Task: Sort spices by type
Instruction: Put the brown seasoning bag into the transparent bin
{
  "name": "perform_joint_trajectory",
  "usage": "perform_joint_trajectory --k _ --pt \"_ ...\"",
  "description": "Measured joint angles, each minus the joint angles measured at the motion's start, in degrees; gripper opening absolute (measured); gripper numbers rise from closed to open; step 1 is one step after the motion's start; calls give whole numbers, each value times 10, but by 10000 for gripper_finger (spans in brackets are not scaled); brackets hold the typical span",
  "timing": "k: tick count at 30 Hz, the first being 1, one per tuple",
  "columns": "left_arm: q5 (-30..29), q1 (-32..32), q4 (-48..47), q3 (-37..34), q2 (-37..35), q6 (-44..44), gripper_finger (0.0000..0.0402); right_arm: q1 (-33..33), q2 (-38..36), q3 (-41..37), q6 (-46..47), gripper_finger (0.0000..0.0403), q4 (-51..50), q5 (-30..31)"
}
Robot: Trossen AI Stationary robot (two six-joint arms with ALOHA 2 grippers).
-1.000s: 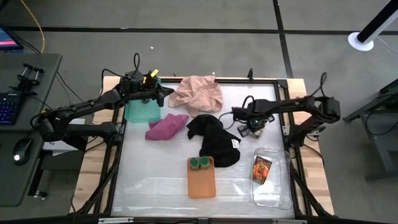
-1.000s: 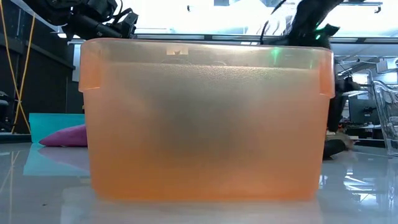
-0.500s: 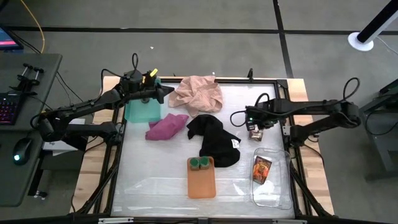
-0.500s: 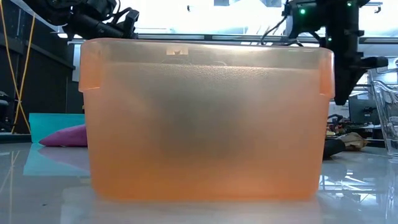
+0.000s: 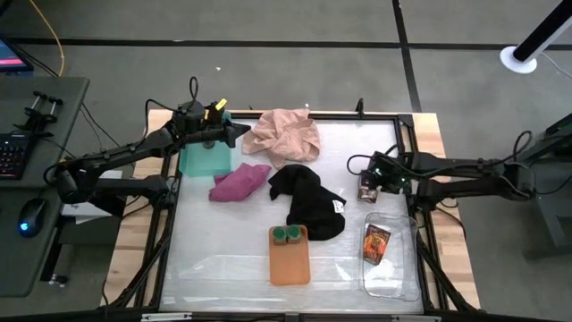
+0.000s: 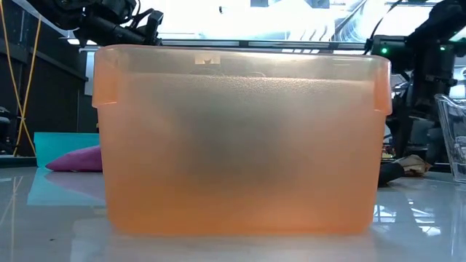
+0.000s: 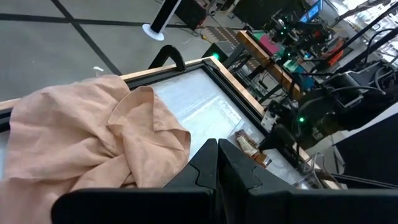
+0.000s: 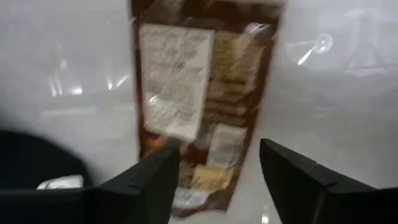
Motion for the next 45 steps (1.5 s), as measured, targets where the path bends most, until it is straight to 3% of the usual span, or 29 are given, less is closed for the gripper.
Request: perform_joint_trajectory --k 5,15,19,25,28,32,39,45 --pt "0 0 0 0 0 -16 0 -16 -6 -15 -3 233 -1 33" --pt "1 -1 -15 0 0 -29 0 -26 -3 -61 1 228 106 13" --pt "2 -1 -27 0 0 -29 0 -26 -2 -62 7 172 111 15" --pt "2 -1 -27 0 0 -24 0 -26 -2 -63 0 18 117 15" --pt "2 -1 -27 0 0 -15 0 -26 -3 -57 -4 14 118 13" --pt "2 0 -27 0 0 -9 0 -26 -24 -4 -52 4 69 13" --pt "-1 0 -26 0 0 7 0 2 -76 177 -151 2 -77 -4" --pt "-1 0 -26 0 1 12 0 126 -86 316 -55 1 -218 -16"
